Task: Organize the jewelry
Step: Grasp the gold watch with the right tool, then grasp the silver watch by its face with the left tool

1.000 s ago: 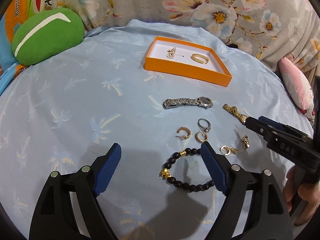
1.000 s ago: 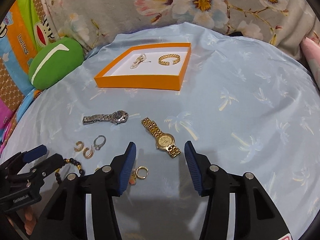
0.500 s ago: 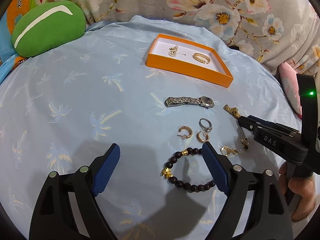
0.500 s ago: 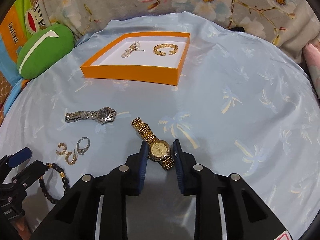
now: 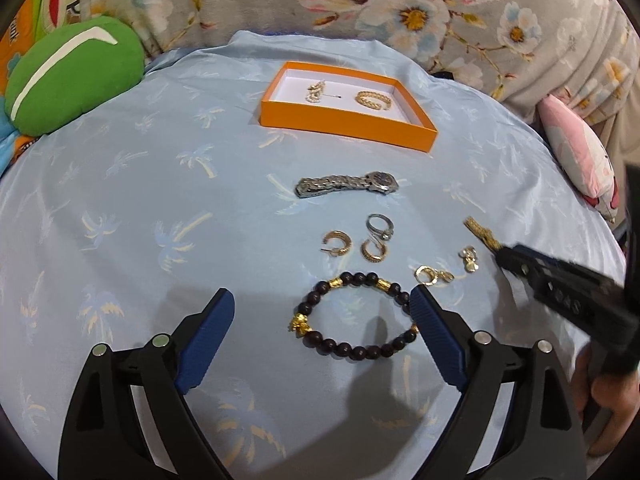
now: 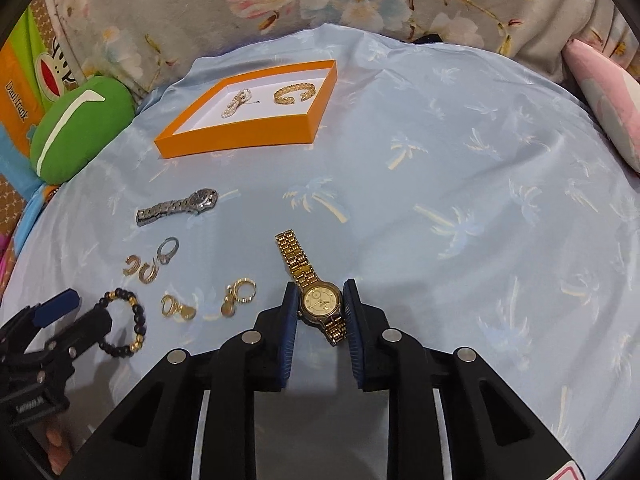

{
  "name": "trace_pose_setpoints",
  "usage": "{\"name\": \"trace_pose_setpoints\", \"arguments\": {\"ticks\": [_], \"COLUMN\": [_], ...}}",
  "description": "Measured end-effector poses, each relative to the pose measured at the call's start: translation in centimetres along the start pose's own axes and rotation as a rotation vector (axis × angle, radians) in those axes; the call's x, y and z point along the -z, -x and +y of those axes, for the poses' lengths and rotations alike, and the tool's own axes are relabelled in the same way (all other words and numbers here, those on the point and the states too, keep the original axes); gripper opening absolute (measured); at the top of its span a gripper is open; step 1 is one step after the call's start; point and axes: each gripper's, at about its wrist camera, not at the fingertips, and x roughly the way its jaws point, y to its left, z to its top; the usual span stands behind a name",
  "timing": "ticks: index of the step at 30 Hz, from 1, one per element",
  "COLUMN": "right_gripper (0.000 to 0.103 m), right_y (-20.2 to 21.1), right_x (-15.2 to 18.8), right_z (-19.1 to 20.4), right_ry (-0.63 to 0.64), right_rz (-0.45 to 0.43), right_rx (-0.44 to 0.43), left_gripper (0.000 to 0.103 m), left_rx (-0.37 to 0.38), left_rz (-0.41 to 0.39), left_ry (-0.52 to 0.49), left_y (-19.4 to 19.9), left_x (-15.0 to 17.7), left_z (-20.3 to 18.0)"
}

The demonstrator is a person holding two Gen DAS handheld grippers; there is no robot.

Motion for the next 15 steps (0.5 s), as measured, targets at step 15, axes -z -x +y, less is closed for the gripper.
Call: {"name": "trace_pose_setpoints", "arguments": {"ticks": [15], "right_gripper": [0.022], "right_y": [0.6], "right_x": [1.1], "right_z": [-0.1], "right_ry": [-0.004], "right_rz": [0.003], "right_rx": [-0.042], "left_gripper": [0.084], "left_rx": [0.065], "left_rz": [0.021], "left_ry": [-0.179], "left_y": [-5.5], "left_x": [-8.0], "left_z": [-0.1]}}
